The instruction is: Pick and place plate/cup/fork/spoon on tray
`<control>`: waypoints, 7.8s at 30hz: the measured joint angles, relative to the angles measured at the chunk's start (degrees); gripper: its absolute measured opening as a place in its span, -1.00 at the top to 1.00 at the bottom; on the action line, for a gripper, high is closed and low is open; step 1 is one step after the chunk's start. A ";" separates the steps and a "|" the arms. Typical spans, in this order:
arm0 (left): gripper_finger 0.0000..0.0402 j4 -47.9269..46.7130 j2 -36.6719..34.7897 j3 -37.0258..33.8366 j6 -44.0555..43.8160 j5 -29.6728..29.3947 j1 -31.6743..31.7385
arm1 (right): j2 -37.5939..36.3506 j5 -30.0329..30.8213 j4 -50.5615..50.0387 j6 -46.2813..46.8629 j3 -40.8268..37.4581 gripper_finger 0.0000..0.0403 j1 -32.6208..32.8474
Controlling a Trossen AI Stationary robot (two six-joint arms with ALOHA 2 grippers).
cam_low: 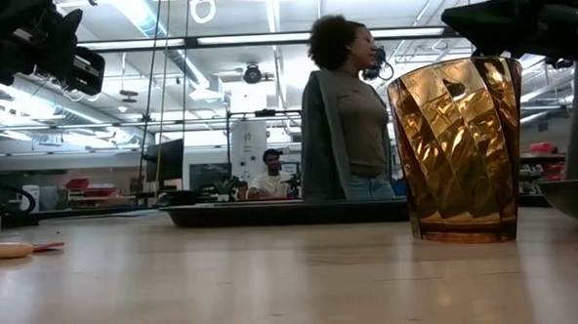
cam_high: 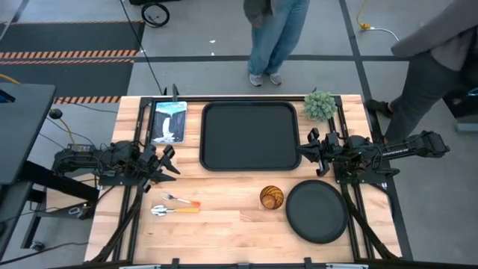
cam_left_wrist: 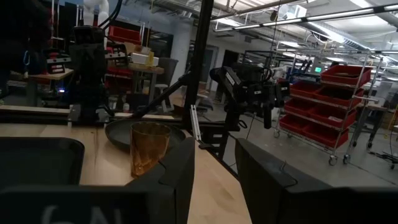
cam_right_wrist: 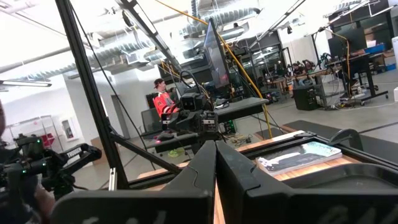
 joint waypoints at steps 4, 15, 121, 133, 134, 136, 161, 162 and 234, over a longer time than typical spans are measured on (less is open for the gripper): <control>0.38 0.01 0.01 0.00 0.00 -0.01 0.00 | 0.00 0.00 0.00 0.00 -0.01 0.92 0.00; 0.38 0.02 0.02 0.00 0.00 -0.02 0.00 | 0.00 0.00 0.00 0.00 0.00 0.92 -0.02; -0.09 -34.94 105.22 84.45 -17.48 -13.29 -5.18 | 11.59 4.38 3.83 2.94 -0.02 0.92 5.14; 0.10 -49.05 112.88 99.73 -22.62 -18.53 -5.81 | 14.29 20.05 0.94 -3.33 1.03 0.92 16.20; 0.11 -49.78 112.99 100.32 -23.08 -18.95 -5.91 | 14.43 20.13 0.90 -4.51 1.25 0.92 16.68; 0.11 -49.06 113.43 100.92 -25.03 -20.27 -6.17 | 14.39 20.16 0.90 -6.85 1.30 0.92 17.37; 0.12 -41.29 113.83 101.88 -45.09 -30.10 -11.64 | 14.26 21.08 0.83 -20.68 1.36 0.92 17.75; 0.12 -41.22 113.83 101.88 -45.34 -30.19 -11.62 | 14.26 21.08 0.83 -21.09 1.36 0.92 17.75; -0.30 -75.42 131.17 132.34 -35.36 -32.71 -13.07 | 14.26 21.06 -0.07 -21.47 1.43 0.92 17.68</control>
